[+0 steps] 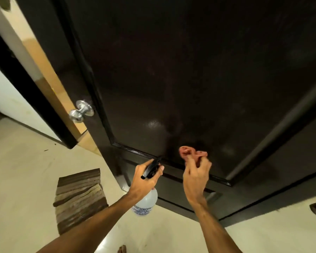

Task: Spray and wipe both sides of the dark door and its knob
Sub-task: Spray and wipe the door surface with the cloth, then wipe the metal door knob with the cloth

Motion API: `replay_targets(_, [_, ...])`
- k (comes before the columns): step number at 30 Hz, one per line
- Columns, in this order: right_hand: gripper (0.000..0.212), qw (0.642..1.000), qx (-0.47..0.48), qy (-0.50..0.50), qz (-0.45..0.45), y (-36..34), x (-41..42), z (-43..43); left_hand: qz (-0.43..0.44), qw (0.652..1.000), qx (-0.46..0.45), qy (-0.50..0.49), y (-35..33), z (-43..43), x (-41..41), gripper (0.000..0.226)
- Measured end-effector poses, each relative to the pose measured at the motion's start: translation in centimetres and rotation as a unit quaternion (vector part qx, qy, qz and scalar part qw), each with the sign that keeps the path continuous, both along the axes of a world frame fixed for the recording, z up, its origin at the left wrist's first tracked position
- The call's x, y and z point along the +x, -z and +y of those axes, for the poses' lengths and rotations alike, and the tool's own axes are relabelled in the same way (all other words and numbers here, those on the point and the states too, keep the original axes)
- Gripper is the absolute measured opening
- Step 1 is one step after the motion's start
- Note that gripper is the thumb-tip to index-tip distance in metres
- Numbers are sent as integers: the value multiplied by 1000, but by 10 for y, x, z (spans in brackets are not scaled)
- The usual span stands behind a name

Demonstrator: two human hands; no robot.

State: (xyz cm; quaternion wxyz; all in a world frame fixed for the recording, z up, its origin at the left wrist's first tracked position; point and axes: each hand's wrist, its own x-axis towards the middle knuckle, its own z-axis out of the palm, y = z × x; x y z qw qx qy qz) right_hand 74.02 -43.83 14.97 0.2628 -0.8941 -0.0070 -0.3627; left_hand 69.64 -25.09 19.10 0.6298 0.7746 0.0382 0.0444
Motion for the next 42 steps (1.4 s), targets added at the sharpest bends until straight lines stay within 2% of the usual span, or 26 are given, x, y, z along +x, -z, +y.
replay_targets(2, [41, 996, -59, -34, 54, 8, 5, 23, -2, 1000, -2, -14, 2, 23, 0, 13])
replay_targets(3, [43, 995, -81, -43, 40, 3, 9, 30, -2, 1000, -7, -22, 2, 33, 0, 14])
replay_targets(7, [40, 975, -174, -95, -97, -36, 46, 86, -11, 997, -21, -67, 1, 97, 10, 11])
replay_targets(8, [39, 969, -195, -105, -108, -42, 53, 97, -9, 997, -22, -72, 1, 107, 12, 7])
replay_targets(11, [38, 931, -312, -177, -70, -32, 66, 133, -9, 994, -23, -102, 9, 138, 19, 10])
replay_targets(13, [43, 890, -385, -242, 6, -16, 70, 162, 4, 993, -20, -120, 17, 167, 24, 16])
replay_targets(15, [49, 872, -415, -251, 64, -19, 71, 176, 0, 993, -24, -112, 14, 178, 26, 15])
replay_targets(18, [34, 889, -396, -232, -6, -44, 83, 207, -21, 994, -29, -102, 6, 197, 30, 16])
replay_targets(21, [38, 891, -400, -212, -35, -60, 97, 242, -23, 992, -39, -118, 10, 212, 32, 17])
replay_targets(23, [40, 858, -456, -237, -8, -39, 98, 256, -23, 992, -46, -119, 16, 217, 32, 17])
replay_targets(26, [37, 773, -559, -290, 74, 7, 92, 262, -34, 992, -43, -115, 23, 226, 32, 5])
replay_targets(27, [36, 764, -564, -297, 99, 10, 93, 263, -33, 992, -46, -116, 23, 227, 33, 2])
replay_targets(30, [30, 783, -549, -281, 83, -7, 99, 288, -34, 990, -39, -135, 24, 245, 34, 6])
replay_targets(33, [43, 839, -481, -254, 10, -41, 113, 315, -26, 988, -38, -146, 26, 258, 34, 14])
replay_targets(35, [48, 856, -454, -248, -13, -54, 120, 330, -24, 987, -45, -151, 26, 263, 33, 12])
replay_targets(36, [46, 844, -470, -258, -12, -53, 121, 336, -24, 987, -49, -152, 26, 266, 32, 11])
replay_targets(39, [37, 774, -561, -290, 35, -28, 111, 339, -32, 987, -61, -146, 26, 269, 27, 11])
replay_targets(40, [33, 768, -570, -288, 47, -25, 112, 342, -37, 987, -59, -148, 24, 273, 28, 10])
replay_targets(42, [31, 788, -541, -291, 38, -34, 119, 356, -42, 986, -60, -152, 20, 282, 30, 11])
